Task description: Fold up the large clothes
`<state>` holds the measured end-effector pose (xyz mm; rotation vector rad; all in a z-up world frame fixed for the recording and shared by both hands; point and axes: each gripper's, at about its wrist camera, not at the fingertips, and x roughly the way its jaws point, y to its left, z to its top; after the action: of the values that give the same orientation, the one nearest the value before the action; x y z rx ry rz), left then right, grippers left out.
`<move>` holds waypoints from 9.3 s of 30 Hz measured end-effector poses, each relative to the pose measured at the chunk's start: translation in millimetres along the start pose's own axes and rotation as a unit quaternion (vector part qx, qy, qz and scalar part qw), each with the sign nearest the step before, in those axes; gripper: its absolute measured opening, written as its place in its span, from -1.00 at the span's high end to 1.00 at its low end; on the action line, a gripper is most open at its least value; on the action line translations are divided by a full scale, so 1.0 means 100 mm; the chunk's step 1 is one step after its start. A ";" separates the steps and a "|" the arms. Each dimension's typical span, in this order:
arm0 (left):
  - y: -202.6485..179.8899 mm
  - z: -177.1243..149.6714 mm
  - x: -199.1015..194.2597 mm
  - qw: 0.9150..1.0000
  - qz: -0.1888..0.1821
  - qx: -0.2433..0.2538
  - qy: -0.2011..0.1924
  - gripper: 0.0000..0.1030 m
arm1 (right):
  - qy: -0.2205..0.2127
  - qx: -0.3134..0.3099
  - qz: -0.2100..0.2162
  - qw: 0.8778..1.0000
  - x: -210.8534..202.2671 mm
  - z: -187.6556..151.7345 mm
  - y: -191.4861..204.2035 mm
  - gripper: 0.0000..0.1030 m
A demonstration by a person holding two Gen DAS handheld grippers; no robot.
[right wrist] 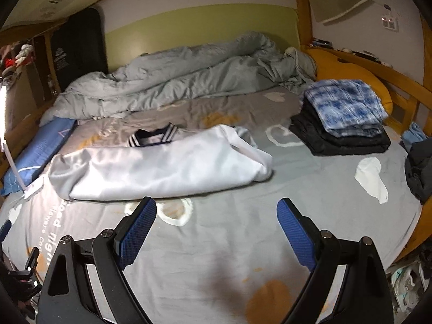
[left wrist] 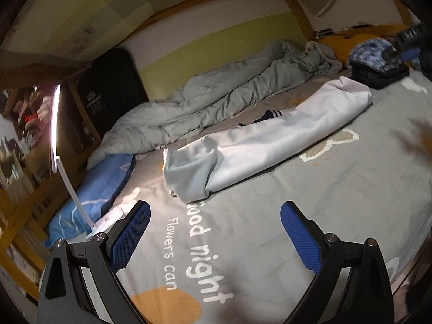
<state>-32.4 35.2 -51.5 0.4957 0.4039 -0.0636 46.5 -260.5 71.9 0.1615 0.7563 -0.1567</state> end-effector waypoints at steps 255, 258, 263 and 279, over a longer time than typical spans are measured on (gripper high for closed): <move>-1.14 1.47 2.26 0.940 -0.278 -0.188 0.062 1.00 | 0.049 -0.077 0.134 0.987 1.60 1.16 0.56 -0.05; -1.06 1.51 2.09 0.946 -0.275 -0.165 0.047 0.99 | 0.039 -0.082 0.122 0.988 1.52 1.14 0.49 -0.05; -0.69 1.93 2.04 0.943 -0.286 -0.157 0.069 0.82 | 0.026 -0.059 0.100 0.993 1.39 1.21 0.31 -0.05; -0.86 2.86 1.96 0.948 -0.304 -0.053 0.081 -0.47 | 0.018 -0.090 0.044 0.995 1.16 1.20 0.30 -0.05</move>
<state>237.4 -168.6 62.6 0.2559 0.7077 -0.5976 215.6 -264.8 79.9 0.0260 0.7942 -0.0014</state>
